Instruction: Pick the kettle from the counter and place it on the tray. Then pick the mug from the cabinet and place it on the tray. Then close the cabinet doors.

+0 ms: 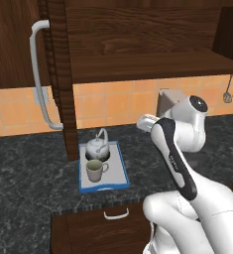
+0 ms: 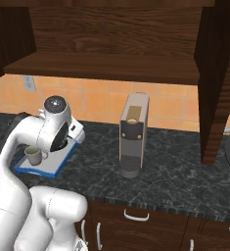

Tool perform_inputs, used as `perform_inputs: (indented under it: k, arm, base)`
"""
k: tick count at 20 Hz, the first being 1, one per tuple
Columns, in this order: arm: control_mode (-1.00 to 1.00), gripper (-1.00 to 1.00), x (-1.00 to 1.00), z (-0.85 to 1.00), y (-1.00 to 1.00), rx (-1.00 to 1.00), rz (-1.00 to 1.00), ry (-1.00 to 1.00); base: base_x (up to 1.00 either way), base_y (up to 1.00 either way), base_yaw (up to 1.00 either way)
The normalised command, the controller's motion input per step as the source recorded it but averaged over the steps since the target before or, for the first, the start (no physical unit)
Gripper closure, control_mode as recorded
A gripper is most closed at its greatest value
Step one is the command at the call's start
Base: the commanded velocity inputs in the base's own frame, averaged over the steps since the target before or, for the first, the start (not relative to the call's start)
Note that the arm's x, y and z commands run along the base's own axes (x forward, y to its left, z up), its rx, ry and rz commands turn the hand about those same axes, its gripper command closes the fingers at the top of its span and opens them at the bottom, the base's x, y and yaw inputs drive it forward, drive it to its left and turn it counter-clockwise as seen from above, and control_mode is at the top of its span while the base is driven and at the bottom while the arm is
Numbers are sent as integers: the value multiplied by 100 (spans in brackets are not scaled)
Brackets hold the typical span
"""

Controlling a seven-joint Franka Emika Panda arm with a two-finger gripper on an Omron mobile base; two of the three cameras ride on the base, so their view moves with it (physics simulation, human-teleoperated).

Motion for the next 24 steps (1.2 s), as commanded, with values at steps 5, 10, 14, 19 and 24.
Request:
perform_inputs:
  k: [5,10,14,19,24]
  arm:
    - [-100,100,-50,24,-27,0,-13,-7]
    - [-100,100,-13,0,-16,2,-2,-8]
    - [-100,100,-78,4,-76,31,1,-15]
    - [-100,100,-55,18,-100,72,0,-23]
    - [-100,100,-10,5,-89,56,0,-28]
  base:
    - [0,0,0]
    - [0,0,0]
    - [0,0,0]
    - [0,0,0]
    - [0,0,0]
